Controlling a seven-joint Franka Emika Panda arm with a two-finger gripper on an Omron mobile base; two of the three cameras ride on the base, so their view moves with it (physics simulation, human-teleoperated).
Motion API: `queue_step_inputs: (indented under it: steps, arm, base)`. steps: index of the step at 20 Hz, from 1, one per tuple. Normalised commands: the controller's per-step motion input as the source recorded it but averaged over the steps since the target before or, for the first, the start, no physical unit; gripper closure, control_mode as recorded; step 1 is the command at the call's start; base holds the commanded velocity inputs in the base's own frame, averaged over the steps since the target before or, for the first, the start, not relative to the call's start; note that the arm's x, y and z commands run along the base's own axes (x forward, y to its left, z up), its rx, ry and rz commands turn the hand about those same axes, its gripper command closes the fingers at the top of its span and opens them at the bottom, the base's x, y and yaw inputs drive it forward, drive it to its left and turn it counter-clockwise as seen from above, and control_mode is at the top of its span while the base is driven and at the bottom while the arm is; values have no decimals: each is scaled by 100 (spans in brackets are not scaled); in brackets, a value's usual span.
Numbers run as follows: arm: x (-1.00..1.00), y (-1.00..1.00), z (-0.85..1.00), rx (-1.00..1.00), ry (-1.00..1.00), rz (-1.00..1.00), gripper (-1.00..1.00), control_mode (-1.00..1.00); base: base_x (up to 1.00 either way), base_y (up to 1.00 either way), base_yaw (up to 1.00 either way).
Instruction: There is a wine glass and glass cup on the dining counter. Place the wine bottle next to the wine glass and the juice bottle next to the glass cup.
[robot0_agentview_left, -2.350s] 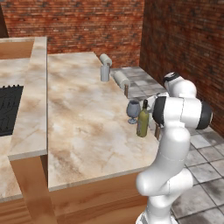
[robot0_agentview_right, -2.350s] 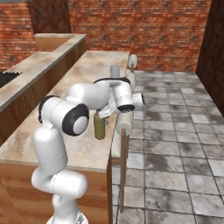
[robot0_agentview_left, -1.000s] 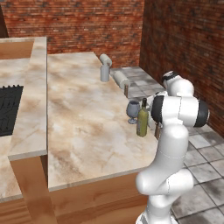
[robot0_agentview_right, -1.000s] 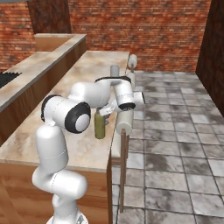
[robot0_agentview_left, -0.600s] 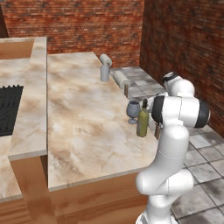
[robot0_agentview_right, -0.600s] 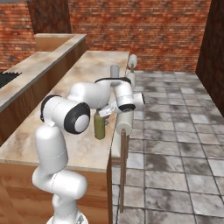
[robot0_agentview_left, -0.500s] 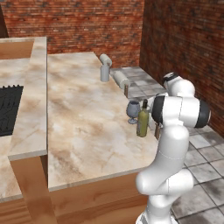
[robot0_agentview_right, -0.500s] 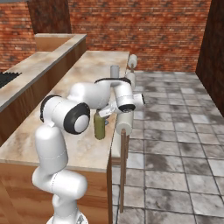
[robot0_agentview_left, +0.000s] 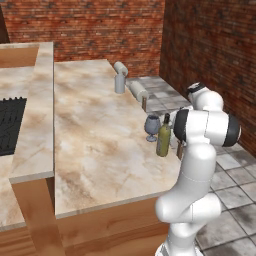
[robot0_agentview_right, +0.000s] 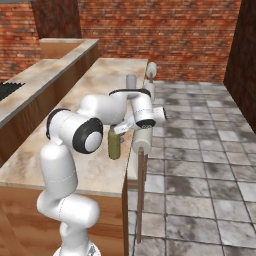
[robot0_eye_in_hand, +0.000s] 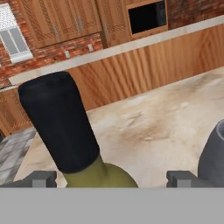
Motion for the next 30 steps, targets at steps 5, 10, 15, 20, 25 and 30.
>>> queue_step_inputs:
  steps: [5,10,15,20,25,30]
  arm:
    - [2,-13,-2,0,0,0,-100,-100]
    - [0,-10,0,0,0,0,-100,-100]
    - [0,-4,-2,0,0,0,-100,-100]
    - [0,0,-3,0,0,0,-100,-100]
    - [0,0,-3,0,0,0,-100,-100]
    - [0,0,-1,0,0,0,-100,-100]
  base:
    - [0,0,0]
    - [0,0,0]
    - [0,0,0]
    - [0,0,0]
    - [0,0,0]
    - [0,0,0]
